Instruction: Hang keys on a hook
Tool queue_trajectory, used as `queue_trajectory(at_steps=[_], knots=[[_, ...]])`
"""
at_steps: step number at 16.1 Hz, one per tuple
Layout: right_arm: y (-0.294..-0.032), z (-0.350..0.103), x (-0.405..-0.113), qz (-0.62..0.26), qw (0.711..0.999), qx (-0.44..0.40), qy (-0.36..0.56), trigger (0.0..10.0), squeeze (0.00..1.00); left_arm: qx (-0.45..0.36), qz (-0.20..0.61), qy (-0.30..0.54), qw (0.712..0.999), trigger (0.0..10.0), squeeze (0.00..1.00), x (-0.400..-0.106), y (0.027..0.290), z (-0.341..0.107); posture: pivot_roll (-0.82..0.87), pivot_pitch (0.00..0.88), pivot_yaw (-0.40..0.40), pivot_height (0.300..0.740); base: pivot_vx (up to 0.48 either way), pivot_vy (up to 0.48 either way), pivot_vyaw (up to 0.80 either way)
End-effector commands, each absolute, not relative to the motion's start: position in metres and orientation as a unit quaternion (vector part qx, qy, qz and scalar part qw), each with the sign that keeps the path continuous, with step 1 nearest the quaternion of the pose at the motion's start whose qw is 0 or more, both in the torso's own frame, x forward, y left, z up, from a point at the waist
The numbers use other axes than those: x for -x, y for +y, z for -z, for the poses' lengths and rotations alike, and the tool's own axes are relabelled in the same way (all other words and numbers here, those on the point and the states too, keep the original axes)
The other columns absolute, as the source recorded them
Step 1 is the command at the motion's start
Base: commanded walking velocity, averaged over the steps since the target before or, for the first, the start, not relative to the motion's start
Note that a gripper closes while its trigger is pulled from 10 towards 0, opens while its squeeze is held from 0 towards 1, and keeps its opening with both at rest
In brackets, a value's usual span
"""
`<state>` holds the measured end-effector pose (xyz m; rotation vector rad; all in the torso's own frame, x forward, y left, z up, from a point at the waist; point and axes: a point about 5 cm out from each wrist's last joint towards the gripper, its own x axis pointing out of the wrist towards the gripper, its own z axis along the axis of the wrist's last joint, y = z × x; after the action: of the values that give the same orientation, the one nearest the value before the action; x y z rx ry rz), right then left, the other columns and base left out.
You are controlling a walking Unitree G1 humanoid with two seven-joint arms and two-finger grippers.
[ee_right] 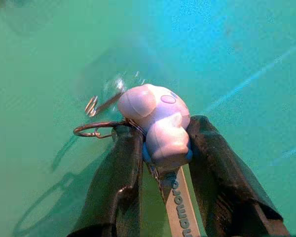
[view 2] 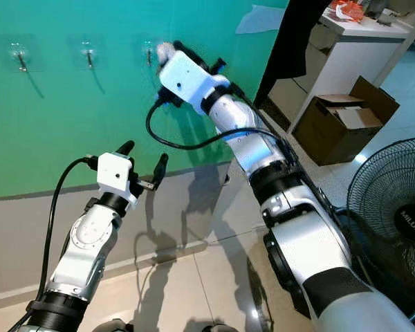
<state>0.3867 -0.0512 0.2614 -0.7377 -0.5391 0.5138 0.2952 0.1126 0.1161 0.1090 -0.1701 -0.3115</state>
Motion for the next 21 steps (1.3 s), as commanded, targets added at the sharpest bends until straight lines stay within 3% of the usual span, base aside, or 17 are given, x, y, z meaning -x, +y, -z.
queue_trajectory(at_steps=[1, 15, 21], knots=[[-0.053, -0.269, -0.388, -0.24, 0.858, 0.364, -0.272, 10.0, 0.0, -0.056, 0.16, -0.091, 0.981, 10.0, 0.0, -0.295, 0.107, -0.118, 0.03, 0.0, -0.134, 0.74, 0.0, 0.0, 0.0], [-0.029, -0.271, -0.387, -0.253, 0.838, 0.377, -0.303, 10.0, 0.0, -0.061, 0.152, -0.092, 0.982, 10.0, 0.0, -0.295, 0.109, -0.118, 0.04, 0.0, -0.146, 0.74, 0.0, 0.0, 0.0], [-0.021, -0.233, -0.378, -0.28, 0.853, 0.347, -0.27, 10.0, 0.0, -0.064, 0.147, -0.089, 0.983, 10.0, 0.0, -0.295, 0.111, -0.117, 0.04, 0.0, -0.149, 0.74, 0.0, 0.0, 0.0]])
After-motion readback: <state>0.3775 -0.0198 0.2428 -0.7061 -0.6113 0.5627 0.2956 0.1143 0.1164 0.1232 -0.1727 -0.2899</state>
